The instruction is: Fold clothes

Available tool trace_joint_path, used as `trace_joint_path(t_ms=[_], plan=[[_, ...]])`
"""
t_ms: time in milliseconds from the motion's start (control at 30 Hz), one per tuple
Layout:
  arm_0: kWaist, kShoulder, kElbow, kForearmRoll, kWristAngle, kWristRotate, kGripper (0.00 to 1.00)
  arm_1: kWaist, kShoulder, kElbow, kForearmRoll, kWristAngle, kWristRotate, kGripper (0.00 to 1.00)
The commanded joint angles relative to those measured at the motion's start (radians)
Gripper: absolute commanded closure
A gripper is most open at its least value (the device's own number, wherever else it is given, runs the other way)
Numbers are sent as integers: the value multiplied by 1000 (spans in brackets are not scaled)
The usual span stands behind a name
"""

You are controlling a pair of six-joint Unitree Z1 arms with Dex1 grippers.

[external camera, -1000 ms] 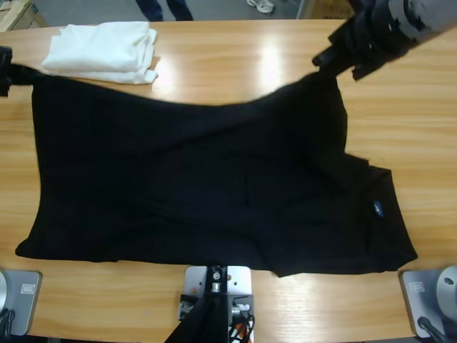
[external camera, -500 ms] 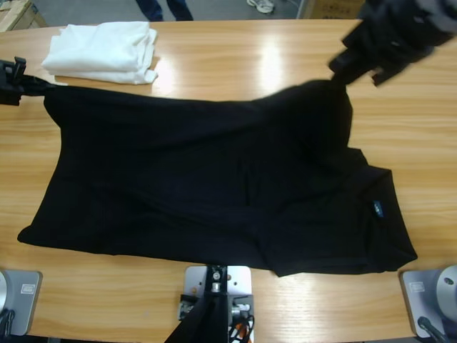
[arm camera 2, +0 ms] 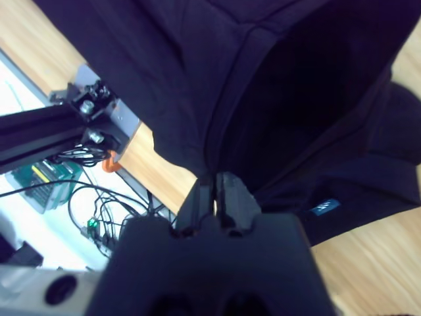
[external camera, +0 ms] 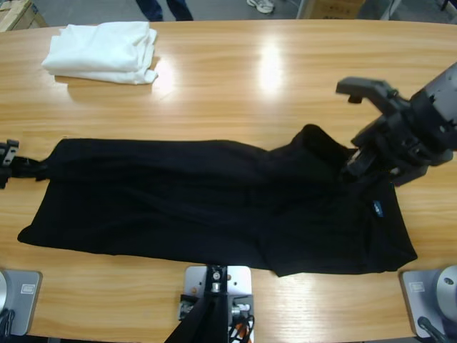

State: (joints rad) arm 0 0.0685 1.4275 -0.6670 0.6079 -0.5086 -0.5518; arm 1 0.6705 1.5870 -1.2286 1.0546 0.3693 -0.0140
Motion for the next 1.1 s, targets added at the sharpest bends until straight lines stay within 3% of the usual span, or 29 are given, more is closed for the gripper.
trace_joint_path(t_ms=[33,200,400,600,867,933,1100], plan=[[64,-129,-7,70,-23,5,1000,34,-23,77,-19,14,55,1000],[68,-113,-126,-62,-47,-61,1000,-52,-44,-96,-58,-156,15,1000],[68,22,-214,-183,-47,-105,1000,-102,127,-293,-94,-305,-78,1000],[68,220,-233,-297,-51,-111,1000,-157,322,-414,-100,-314,-113,1000],[68,418,-322,-344,-60,-114,1000,-195,376,-451,-99,-329,-113,1000],[68,450,-340,-346,-64,-109,855,-195,377,-450,-99,-327,-113,1000],[68,541,-396,-347,-65,-102,831,-195,385,-443,-99,-328,-113,1000]])
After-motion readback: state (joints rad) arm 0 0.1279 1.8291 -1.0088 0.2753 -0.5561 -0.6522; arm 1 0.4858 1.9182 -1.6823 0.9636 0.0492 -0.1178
